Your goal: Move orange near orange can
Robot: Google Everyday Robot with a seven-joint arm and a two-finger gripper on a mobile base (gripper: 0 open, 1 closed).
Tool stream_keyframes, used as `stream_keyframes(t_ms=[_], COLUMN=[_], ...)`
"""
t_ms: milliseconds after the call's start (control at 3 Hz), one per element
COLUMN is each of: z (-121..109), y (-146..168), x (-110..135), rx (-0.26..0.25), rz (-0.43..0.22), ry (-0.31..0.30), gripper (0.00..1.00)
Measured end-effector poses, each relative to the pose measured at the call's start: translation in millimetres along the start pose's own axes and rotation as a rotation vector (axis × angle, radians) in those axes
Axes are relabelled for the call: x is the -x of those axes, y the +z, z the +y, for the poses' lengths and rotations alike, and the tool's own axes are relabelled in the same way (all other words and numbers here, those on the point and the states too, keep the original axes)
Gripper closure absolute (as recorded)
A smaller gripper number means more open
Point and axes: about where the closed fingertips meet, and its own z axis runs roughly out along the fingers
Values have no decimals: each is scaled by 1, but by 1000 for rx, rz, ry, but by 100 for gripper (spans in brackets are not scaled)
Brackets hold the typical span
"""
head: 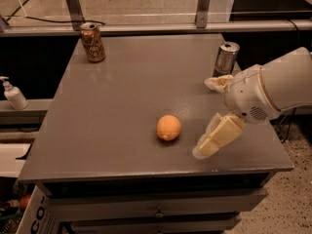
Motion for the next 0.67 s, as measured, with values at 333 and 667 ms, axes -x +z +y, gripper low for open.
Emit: stream_keyframes(t_ms=[333,667], z=[9,14], y=[20,37], x=[5,5], rx=[17,28], rz=[-19,-26], ry=[-15,-19], gripper=[0,0])
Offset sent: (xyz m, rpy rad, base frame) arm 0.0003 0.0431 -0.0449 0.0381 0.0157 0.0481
